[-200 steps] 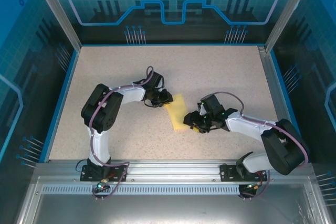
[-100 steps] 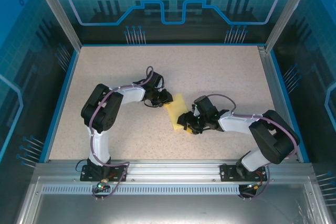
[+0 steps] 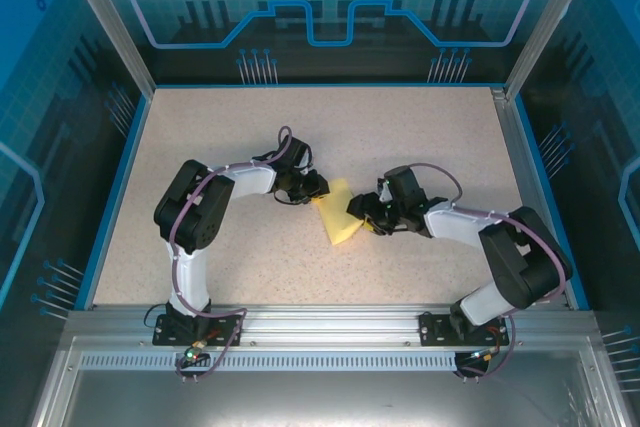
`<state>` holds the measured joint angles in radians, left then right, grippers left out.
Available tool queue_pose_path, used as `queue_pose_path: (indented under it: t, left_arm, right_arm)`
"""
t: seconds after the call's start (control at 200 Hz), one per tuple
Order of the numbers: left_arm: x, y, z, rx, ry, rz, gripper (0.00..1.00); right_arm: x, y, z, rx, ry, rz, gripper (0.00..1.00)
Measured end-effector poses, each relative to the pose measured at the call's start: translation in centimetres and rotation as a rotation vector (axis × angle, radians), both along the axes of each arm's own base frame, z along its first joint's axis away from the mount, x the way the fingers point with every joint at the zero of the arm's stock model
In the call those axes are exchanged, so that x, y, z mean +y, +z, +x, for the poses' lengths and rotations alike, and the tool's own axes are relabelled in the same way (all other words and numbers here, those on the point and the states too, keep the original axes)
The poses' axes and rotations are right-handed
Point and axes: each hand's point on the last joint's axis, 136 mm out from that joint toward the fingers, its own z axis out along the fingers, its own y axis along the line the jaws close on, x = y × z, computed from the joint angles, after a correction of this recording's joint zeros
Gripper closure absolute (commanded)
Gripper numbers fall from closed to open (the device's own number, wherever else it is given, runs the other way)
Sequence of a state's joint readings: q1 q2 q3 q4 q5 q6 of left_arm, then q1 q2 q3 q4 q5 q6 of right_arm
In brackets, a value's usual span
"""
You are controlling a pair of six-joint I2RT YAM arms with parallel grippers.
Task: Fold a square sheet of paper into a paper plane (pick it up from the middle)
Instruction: Third fold the triangle at the center of the table.
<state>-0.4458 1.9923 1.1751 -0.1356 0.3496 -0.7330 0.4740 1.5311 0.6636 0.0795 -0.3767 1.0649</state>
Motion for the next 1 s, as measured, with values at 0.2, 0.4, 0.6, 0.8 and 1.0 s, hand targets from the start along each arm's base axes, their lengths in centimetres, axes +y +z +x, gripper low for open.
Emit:
queue_pose_path:
  t: [0.2,0.4,0.6,0.8,1.0]
  left_arm:
    - [0.0,0.0,0.0,0.001,0.000,-0.003,0.76]
    - [0.0,0.0,0.0,0.002,-0.002,-0.006,0.76]
    - [-0.1,0.1,-0.2,0.002,-0.007,-0.012,0.73]
    - [-0.2,1.1,-1.1,0.000,-0.028,-0.041,0.66]
    - [-0.4,4.3,-1.9,-0.049,-0.046,-0.093,0.63]
  right_arm:
    - [0.6,0.4,1.3,-0.020,0.094,0.021,0.46]
    - [0.5,-0.4,1.4,0.004,0.169,0.033,0.50]
    - [0.6,-1.0,1.1,0.023,0.221,0.035,0.65]
    - [0.6,-2.8,0.7,0.073,0.238,0.024,0.82]
    - [0.8,-2.8,1.0,0.066,0.225,0.038,0.88]
